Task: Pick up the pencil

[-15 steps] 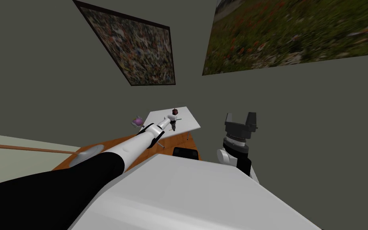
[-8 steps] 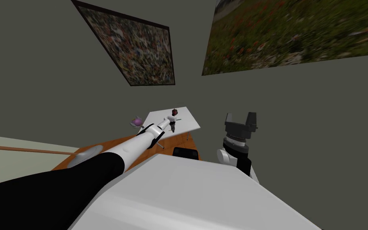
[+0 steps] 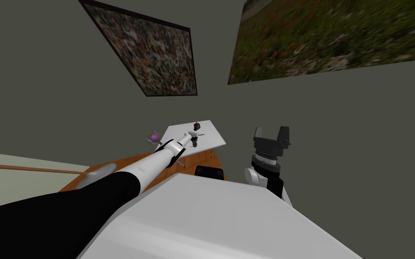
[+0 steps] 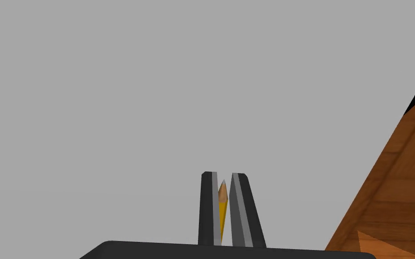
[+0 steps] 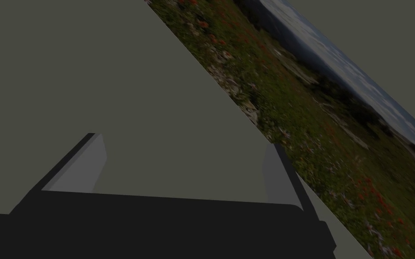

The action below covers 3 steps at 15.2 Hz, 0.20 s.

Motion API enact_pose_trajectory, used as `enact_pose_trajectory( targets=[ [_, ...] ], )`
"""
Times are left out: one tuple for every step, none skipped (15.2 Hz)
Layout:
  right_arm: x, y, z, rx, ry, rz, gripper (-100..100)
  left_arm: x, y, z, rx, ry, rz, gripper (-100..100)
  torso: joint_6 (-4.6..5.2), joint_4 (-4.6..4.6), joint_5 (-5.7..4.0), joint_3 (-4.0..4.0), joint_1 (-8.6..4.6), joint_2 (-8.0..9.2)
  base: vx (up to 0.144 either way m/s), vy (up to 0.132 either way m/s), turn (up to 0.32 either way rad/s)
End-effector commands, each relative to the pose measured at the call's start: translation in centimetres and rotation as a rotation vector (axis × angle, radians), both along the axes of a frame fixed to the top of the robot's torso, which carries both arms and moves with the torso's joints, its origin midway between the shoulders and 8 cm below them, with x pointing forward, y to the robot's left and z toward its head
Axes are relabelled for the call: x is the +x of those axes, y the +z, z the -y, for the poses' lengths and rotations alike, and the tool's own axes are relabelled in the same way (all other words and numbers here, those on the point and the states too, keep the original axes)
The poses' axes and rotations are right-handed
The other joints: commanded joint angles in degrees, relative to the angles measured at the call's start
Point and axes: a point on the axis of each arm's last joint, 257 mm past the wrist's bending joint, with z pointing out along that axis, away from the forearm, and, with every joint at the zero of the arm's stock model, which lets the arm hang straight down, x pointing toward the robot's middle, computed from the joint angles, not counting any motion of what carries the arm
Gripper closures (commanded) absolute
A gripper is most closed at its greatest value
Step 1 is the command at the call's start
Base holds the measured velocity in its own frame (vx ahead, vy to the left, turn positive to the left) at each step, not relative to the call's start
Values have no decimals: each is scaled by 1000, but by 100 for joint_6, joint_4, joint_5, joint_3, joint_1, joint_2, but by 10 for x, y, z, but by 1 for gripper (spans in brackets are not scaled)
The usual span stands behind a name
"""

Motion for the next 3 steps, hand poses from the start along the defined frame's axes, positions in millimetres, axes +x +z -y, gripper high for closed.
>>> enact_pose_trajectory(
  targets=[
    [0,0,0,0,0,0,0,5,11,4,1,0,-2,100,0,0,0,0,0,0,-42,18,-1],
    [0,0,0,0,0,0,0,6,13,5,1,0,-2,100,1,2,0,4,2,7,-39,18,-8],
    [0,0,0,0,0,0,0,5,9,3,0,-1,1,100,0,2,1,6,3,11,-20,10,-7]
  ],
)
